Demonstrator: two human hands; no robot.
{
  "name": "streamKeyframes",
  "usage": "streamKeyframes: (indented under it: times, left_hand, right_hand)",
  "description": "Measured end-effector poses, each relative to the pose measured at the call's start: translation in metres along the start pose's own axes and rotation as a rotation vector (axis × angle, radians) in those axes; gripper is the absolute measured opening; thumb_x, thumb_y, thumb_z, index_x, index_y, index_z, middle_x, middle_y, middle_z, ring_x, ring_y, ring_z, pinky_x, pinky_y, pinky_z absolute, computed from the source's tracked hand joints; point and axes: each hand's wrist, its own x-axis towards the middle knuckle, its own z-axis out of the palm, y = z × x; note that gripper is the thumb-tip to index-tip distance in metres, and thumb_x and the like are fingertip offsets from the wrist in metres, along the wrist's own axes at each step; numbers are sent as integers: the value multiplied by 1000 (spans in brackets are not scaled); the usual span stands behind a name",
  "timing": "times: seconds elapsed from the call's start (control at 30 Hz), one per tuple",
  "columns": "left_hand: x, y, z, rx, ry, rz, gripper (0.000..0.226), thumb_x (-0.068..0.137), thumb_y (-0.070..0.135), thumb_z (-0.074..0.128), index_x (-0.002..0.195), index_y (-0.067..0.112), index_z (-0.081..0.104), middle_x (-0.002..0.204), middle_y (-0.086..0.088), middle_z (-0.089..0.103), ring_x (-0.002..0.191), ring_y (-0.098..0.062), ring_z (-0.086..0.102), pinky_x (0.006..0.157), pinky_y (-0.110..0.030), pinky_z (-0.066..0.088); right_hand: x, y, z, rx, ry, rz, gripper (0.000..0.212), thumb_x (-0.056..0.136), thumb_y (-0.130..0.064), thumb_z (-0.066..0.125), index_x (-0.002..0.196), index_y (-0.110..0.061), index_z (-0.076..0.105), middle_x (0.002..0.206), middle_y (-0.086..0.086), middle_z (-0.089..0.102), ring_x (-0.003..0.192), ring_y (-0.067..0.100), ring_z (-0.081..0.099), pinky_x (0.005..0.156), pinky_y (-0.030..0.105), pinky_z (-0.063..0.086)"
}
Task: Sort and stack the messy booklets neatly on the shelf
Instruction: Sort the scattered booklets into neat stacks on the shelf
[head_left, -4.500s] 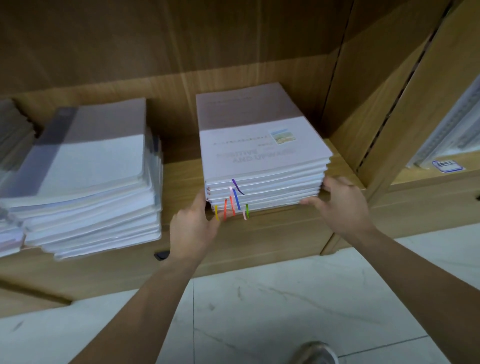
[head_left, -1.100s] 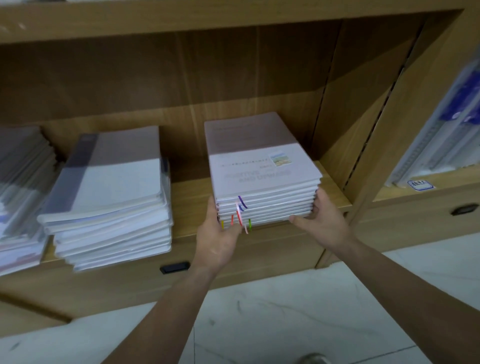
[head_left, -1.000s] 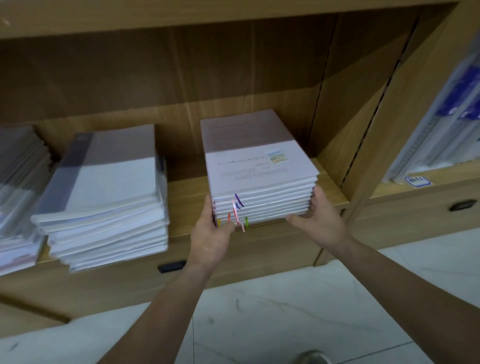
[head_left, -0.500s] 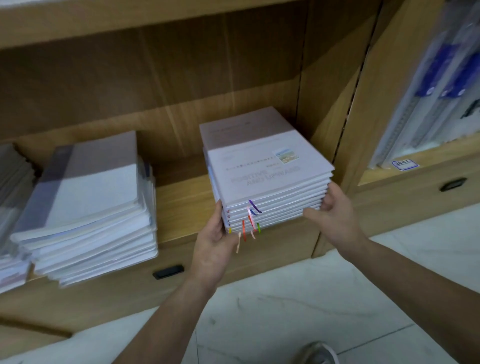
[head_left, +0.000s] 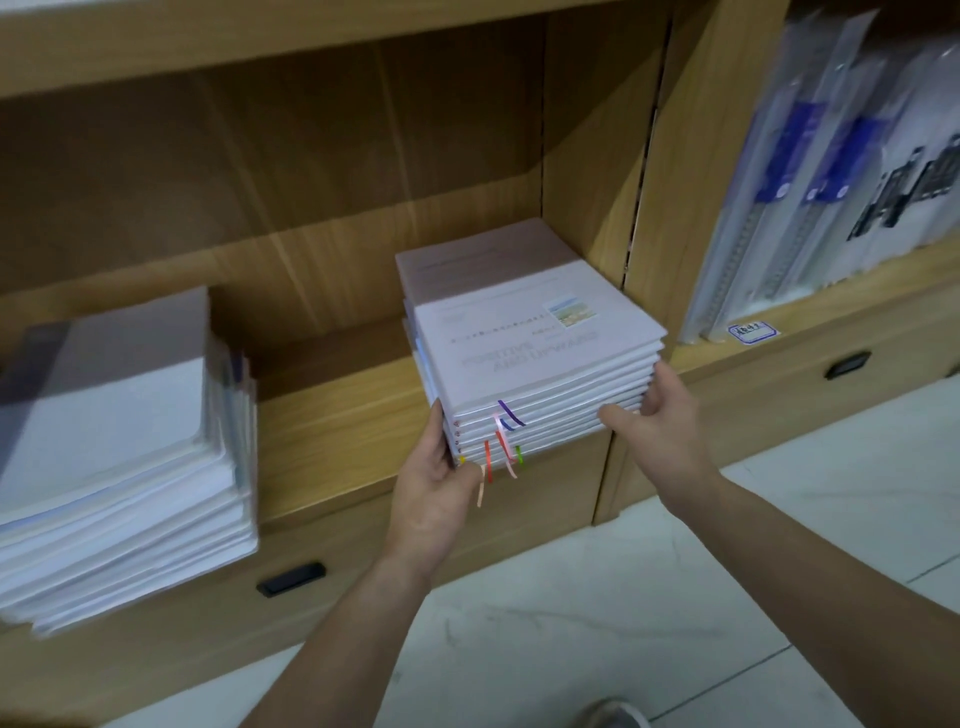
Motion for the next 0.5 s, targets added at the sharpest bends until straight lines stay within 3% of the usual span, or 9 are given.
streamKeyframes:
  times: [0.27, 0.33, 0.4, 0.5]
  left_hand:
    - [16, 0, -2, 71, 23, -53, 65, 87, -9, 63, 139, 27, 50, 112, 23, 71, 102, 10, 63, 84, -5, 47]
    - [20, -5, -12, 131, -28, -80, 74, 86, -6, 67, 147, 27, 42, 121, 19, 68, 111, 6, 62, 97, -16, 49]
    - [22, -12, -23, 294, -69, -93, 82, 84, 11, 75, 151, 34, 35, 128, 21, 64, 120, 1, 58, 108, -33, 46]
    - [26, -12, -33, 670, -53, -79, 85, 76, 46, 77, 149, 41, 33, 133, 19, 60, 123, -7, 56, 103, -41, 49]
  right_hand:
    - [12, 0, 3, -2, -86, 39, 48, 84, 0, 68, 124, -26, 59, 110, -9, 72, 102, 7, 69, 90, 29, 53]
    - [11, 0, -2, -19, -138, 55, 53, 85, 1, 67, 130, -25, 56, 115, -8, 71, 106, 6, 67, 92, 27, 52]
    - [9, 3, -9, -72, -95, 75, 51, 86, -1, 69, 132, -20, 56, 114, -8, 70, 103, 4, 67, 88, 22, 51]
    - [5, 12, -20, -260, 2, 114, 38, 87, -16, 75, 122, -16, 61, 106, -11, 67, 100, 2, 63, 86, 25, 50]
